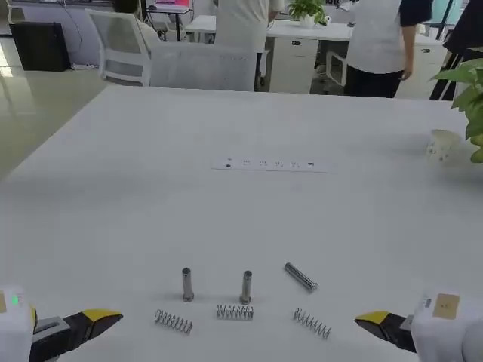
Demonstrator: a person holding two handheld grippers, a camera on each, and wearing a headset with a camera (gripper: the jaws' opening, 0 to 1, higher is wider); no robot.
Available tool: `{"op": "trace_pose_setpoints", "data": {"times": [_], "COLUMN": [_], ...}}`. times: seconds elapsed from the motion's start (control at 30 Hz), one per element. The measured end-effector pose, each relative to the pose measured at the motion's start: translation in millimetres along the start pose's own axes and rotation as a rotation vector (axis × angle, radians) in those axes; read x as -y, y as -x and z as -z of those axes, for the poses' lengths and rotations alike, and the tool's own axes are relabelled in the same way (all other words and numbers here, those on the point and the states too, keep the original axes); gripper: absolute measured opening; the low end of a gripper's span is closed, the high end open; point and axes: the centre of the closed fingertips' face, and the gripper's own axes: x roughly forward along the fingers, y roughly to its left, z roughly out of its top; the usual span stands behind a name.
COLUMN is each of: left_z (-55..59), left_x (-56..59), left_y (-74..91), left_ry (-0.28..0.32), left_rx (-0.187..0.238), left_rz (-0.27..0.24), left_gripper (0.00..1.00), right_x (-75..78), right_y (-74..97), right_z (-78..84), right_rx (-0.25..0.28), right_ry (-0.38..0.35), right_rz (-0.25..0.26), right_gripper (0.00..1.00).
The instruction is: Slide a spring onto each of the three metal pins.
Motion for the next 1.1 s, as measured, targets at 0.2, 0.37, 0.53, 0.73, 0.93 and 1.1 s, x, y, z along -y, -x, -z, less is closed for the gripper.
{"op": "trace_pose_setpoints", "data": {"times": [0.2, 0.37, 0.53, 0.73, 0.93, 1.1], "left_z": [0.0, -0.5, -1.0, -1.0, -0.4, 1.0], "left_x": [-0.6, -0.3, -1.0, -1.5, -0.6, 0.7], "left_y": [0.2, 0.5, 0.6, 0.5, -0.1, -1.2], "left_ry": [-0.002, -0.003, 0.000, 0.002, 0.002, -0.001], "left_rx": [-0.003, -0.004, -0.001, 0.000, -0.002, -0.007], "left_rz": [-0.004, -0.006, -0.008, -0.007, -0.001, 0.007], "left_gripper": [0.77, 0.77, 0.77, 0.77, 0.77, 0.77], "right_x": [1.1, 2.1, 4.0, 7.4, 14.9, 27.0], "right_y": [0.6, 1.4, 1.9, 2.0, 1.8, 0.7], "right_z": [-0.2, -0.9, -2.2, -4.8, -9.5, -16.7], "right_rx": [0.002, 0.005, 0.010, 0.011, 0.013, 0.006], "right_ry": [-0.006, -0.011, -0.012, -0.013, -0.017, -0.009], "right_rz": [0.003, 0.009, 0.015, 0.029, 0.040, 0.059], "right_gripper": [0.54, 0.54, 0.53, 0.52, 0.48, 0.45]}}
